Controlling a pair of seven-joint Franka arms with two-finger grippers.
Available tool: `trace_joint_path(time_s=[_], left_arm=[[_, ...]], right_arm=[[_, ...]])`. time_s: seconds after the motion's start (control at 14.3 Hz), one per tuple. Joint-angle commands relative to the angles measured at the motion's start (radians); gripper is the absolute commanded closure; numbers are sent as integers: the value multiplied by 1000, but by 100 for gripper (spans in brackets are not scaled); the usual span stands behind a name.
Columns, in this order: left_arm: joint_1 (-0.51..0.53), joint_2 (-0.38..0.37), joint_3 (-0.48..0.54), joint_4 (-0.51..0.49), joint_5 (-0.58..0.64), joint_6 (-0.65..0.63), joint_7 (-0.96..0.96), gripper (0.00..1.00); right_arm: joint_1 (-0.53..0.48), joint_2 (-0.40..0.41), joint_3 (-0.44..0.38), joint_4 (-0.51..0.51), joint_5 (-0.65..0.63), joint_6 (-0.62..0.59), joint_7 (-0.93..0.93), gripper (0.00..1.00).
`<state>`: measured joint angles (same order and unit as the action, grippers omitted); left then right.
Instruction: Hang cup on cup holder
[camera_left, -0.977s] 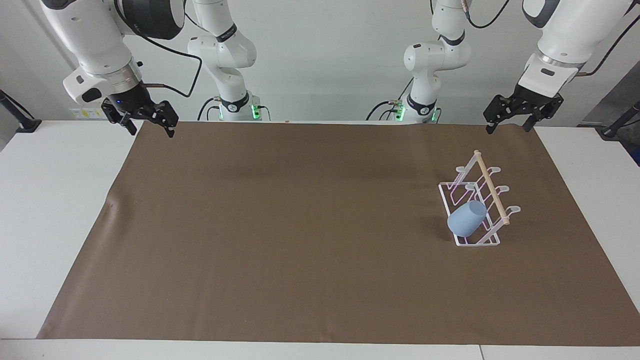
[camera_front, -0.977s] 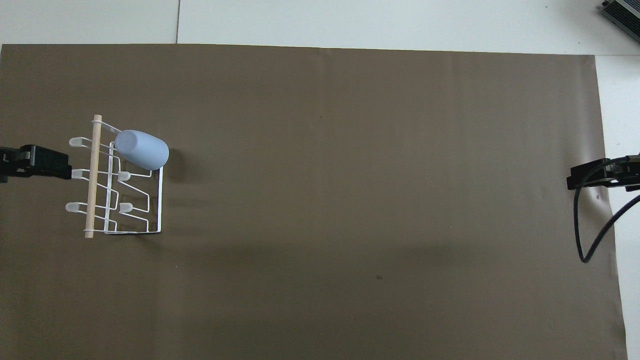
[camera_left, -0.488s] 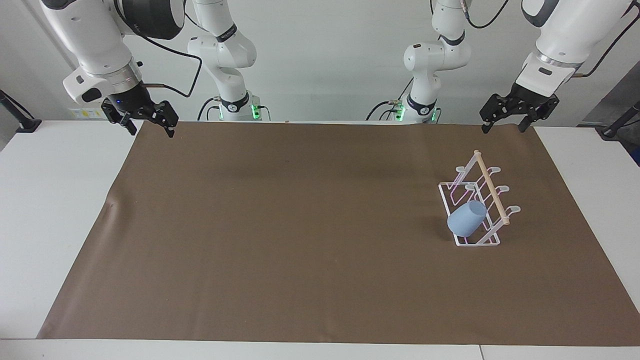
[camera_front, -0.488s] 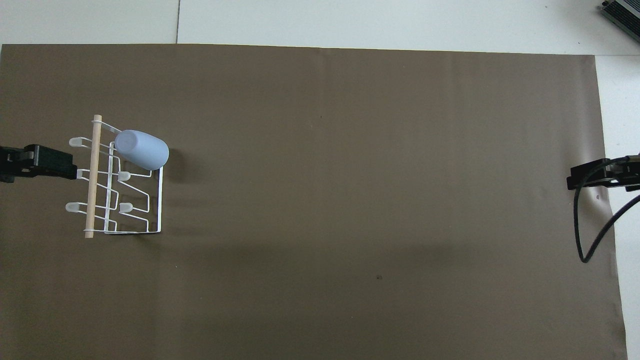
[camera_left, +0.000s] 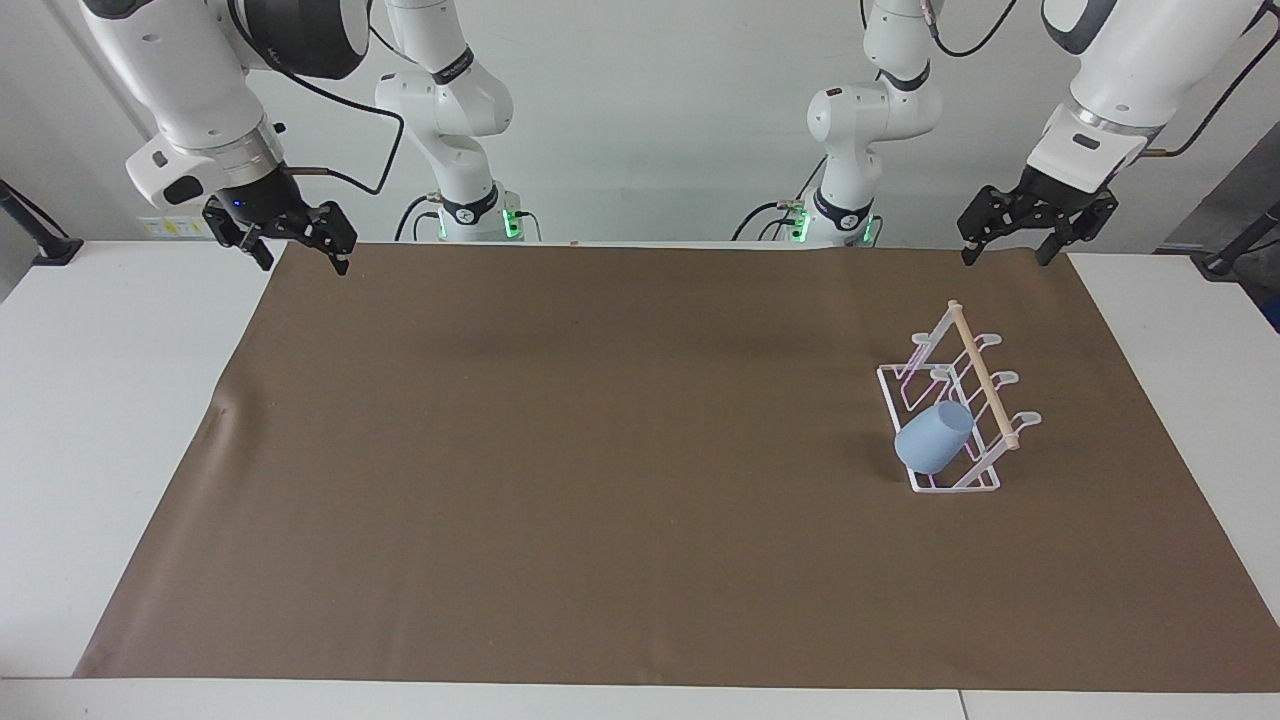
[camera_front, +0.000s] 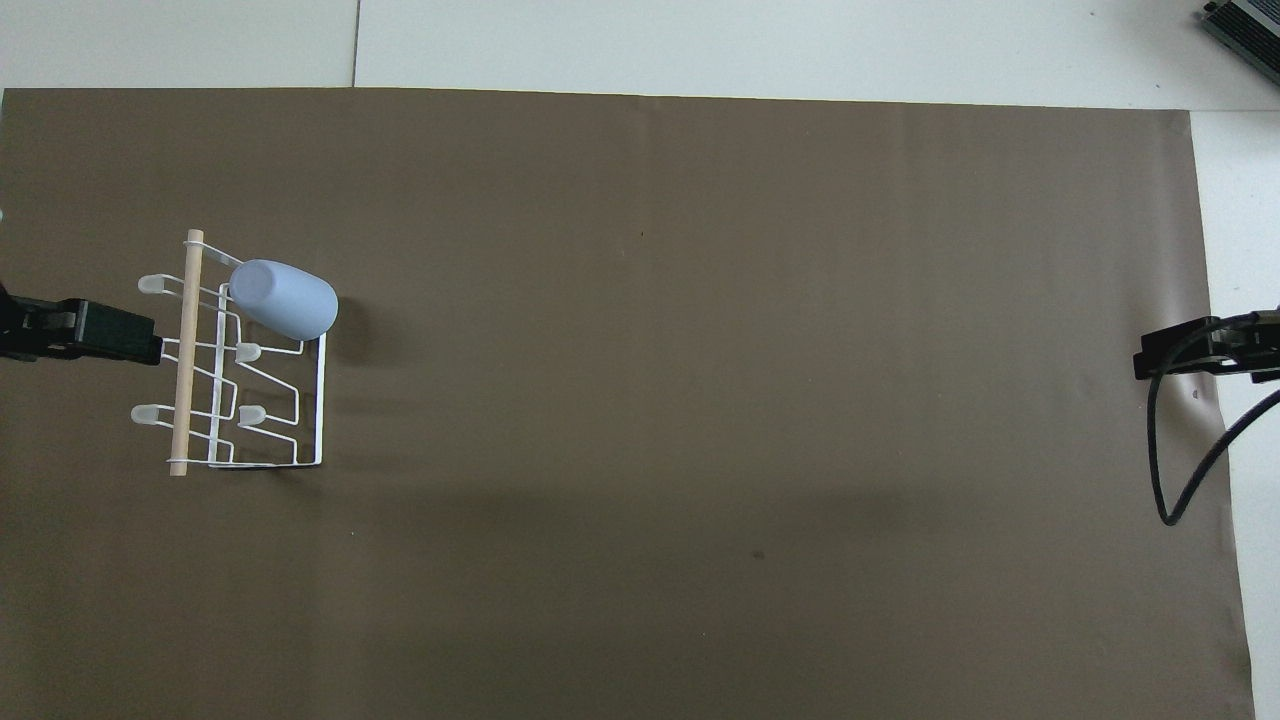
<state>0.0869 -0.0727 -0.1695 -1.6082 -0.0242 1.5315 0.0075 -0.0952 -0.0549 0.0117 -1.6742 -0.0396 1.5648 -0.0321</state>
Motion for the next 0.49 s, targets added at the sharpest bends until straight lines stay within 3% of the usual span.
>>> trace_joint_path(time_s=[0.0,0.42], left_arm=[[5,-13,-1,-16,-19,-4,12,0],[1,-19,-1,-30,-19,-1,12,0]], right_arm=[[-1,-25,-4,-27,24,12,11,0],[-1,-25,-4,-27,24,12,11,0]])
